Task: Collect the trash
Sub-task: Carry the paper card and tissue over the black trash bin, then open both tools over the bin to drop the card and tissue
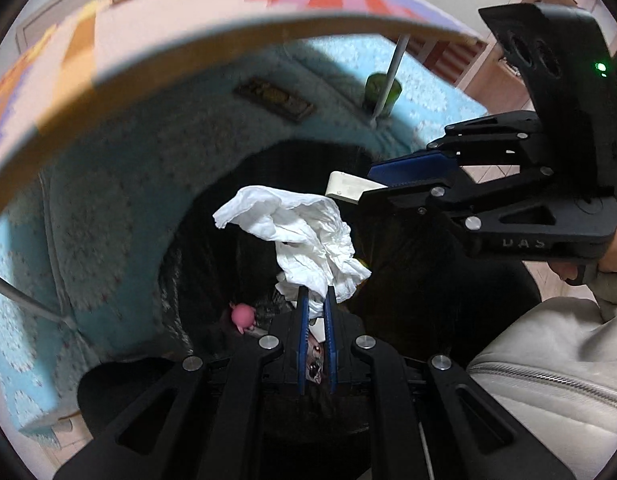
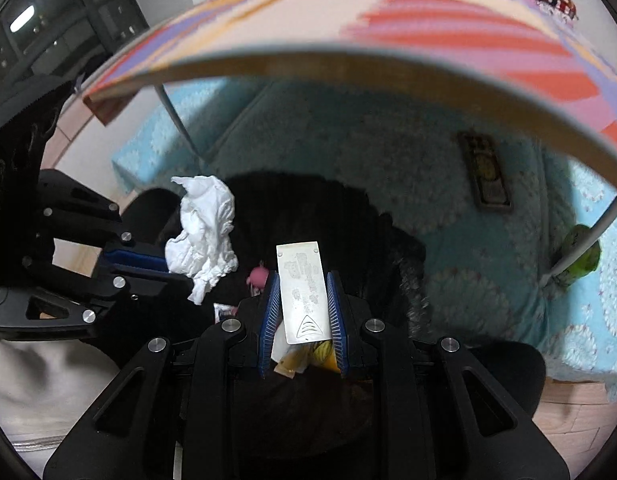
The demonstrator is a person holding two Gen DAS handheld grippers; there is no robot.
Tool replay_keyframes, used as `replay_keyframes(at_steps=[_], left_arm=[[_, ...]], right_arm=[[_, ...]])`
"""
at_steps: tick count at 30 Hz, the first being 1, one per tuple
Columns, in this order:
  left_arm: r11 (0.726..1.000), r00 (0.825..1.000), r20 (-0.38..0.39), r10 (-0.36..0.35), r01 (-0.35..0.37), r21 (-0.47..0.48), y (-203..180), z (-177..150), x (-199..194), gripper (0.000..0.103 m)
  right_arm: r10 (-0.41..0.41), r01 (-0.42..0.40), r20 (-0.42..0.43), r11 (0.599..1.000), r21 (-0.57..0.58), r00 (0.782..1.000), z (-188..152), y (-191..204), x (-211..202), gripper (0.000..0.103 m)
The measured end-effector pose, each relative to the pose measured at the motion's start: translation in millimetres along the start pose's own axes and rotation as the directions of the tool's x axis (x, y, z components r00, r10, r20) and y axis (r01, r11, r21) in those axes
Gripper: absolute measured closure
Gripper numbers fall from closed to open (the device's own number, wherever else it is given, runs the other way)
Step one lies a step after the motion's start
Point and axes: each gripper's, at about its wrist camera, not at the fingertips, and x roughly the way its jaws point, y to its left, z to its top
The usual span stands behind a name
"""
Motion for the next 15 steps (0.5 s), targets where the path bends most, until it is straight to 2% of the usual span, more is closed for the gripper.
replay_keyframes(at_steps=[7,15], left_arm=[[0.999,0.997,-0.067,-0.027,0.025,-0.024,5,-3,24,0.096],[0.998,0.993,-0.109,-0.043,0.037,-0.051,8,-7,39,0.096]], right_arm=[[0.022,-0.021,-0.069,1.000,0.016,0.997,-8,-3,25,0.079],[0.033,-0.030,-0.105,0.999,0.032,0.994,-12,-5,40,0.079]])
